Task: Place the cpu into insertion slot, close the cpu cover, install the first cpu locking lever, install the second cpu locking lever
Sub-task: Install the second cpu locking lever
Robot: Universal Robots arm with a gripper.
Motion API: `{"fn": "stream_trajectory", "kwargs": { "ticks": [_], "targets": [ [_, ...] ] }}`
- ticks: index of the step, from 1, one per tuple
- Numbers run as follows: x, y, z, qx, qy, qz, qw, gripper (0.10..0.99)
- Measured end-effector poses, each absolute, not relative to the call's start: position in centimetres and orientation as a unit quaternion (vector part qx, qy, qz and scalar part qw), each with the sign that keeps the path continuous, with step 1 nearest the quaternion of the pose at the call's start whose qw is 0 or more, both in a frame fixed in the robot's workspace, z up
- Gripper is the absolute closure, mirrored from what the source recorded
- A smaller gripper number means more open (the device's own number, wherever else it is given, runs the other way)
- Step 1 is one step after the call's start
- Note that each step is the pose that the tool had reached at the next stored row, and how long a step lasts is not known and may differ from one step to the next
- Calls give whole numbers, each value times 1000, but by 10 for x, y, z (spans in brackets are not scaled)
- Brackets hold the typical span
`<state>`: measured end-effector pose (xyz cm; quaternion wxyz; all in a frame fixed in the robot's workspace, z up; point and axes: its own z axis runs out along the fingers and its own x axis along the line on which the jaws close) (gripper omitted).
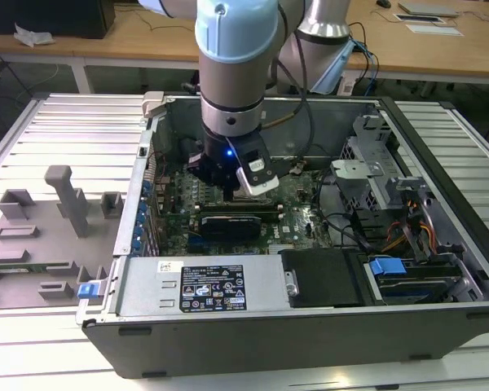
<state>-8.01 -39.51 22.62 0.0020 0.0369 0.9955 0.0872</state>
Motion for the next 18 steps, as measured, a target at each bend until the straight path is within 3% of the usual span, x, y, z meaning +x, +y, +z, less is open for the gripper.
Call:
{"fn": "stream_trajectory", "kwargs": {
  "ticks": [18],
  "targets": [
    [-88, -393, 208, 14, 994, 110, -1, 980]
  ]
}}
